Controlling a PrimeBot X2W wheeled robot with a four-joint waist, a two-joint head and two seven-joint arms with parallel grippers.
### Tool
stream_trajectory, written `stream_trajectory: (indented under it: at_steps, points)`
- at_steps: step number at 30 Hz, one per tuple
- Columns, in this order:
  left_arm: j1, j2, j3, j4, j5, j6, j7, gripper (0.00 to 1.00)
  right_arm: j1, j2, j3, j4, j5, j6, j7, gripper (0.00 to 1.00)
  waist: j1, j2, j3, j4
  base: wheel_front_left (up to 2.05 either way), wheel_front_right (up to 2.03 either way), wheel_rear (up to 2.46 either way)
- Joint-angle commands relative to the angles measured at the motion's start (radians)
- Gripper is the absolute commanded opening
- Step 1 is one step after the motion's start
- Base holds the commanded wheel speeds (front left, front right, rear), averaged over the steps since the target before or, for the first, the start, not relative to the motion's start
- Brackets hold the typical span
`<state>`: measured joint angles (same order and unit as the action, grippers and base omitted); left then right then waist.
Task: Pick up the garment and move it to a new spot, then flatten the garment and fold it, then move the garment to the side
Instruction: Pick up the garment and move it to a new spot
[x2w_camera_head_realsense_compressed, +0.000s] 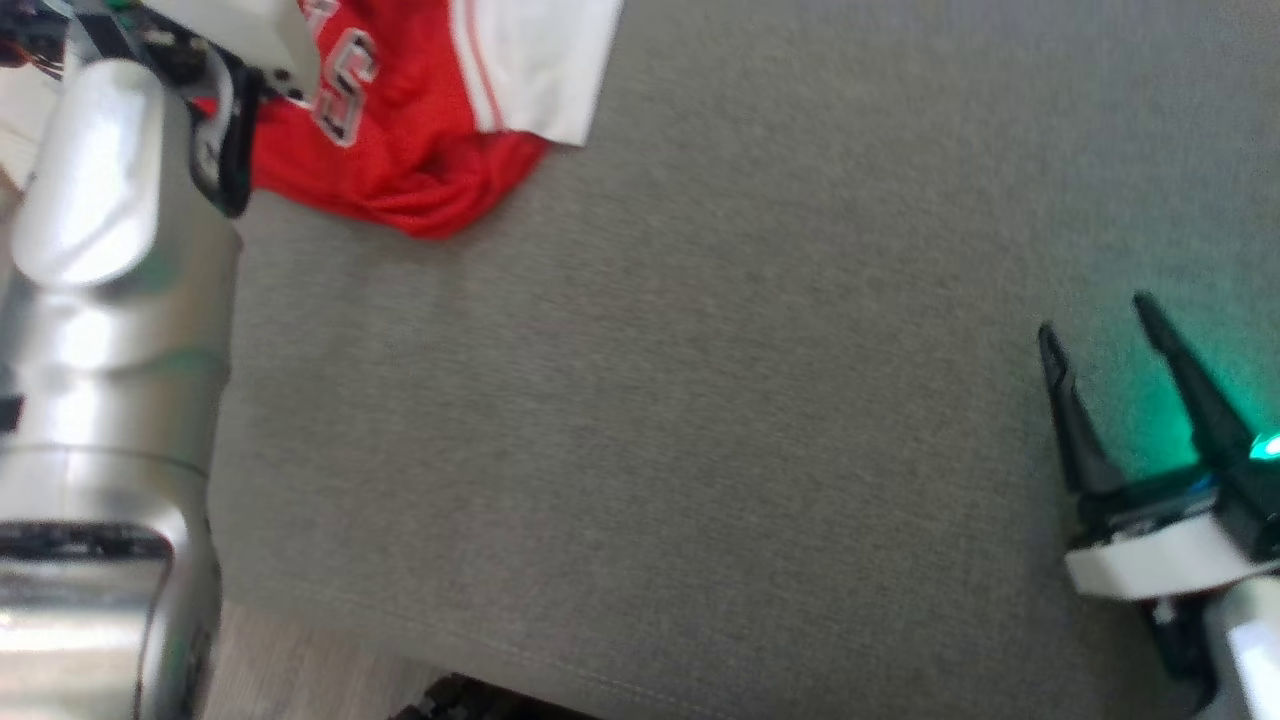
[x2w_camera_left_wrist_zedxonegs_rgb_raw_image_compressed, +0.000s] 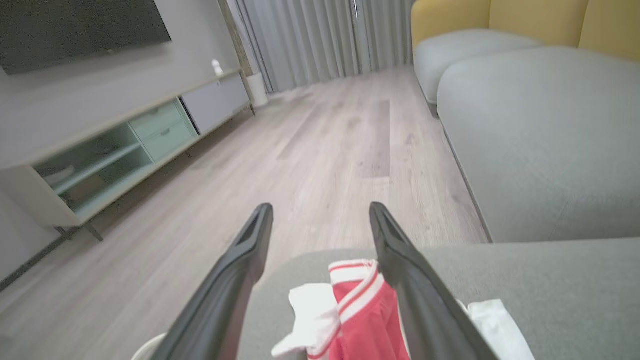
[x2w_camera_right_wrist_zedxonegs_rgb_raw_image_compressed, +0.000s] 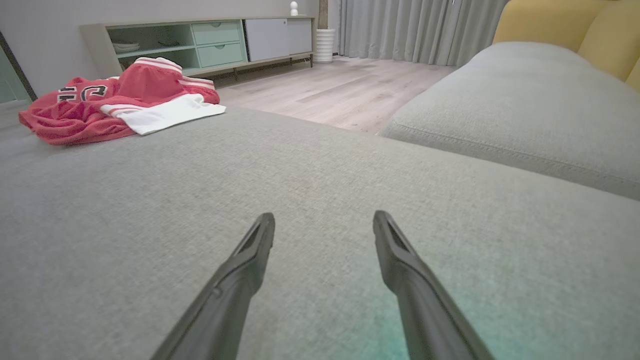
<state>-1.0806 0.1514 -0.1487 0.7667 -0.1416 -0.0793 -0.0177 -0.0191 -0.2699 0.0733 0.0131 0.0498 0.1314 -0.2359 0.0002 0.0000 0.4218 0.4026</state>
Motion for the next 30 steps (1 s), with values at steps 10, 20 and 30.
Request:
stream_trajectory:
  at_steps: [10,20,30]
  points:
    - [-0.156,0.091,0.074,0.380,-0.054,0.016,0.050,1.00,-0.037,-0.051,-0.009,-0.258,-0.024,-0.001,0.084,1.00,-0.0002,0.0000,0.201,-0.139,0.00,0.00,0.00]
    - [-0.188,0.079,0.020,0.467,-0.041,-0.027,-0.004,0.00,-0.026,-0.027,-0.048,-0.312,-0.039,-0.001,0.093,1.00,-0.0002,0.0000,0.233,-0.119,0.00,0.00,0.00]
    - [-0.257,0.122,-0.039,0.439,-0.021,-0.047,-0.190,0.00,-0.060,0.041,0.031,-0.171,-0.022,-0.001,0.017,1.00,-0.0002,0.0000,0.030,-0.144,0.00,0.00,0.00]
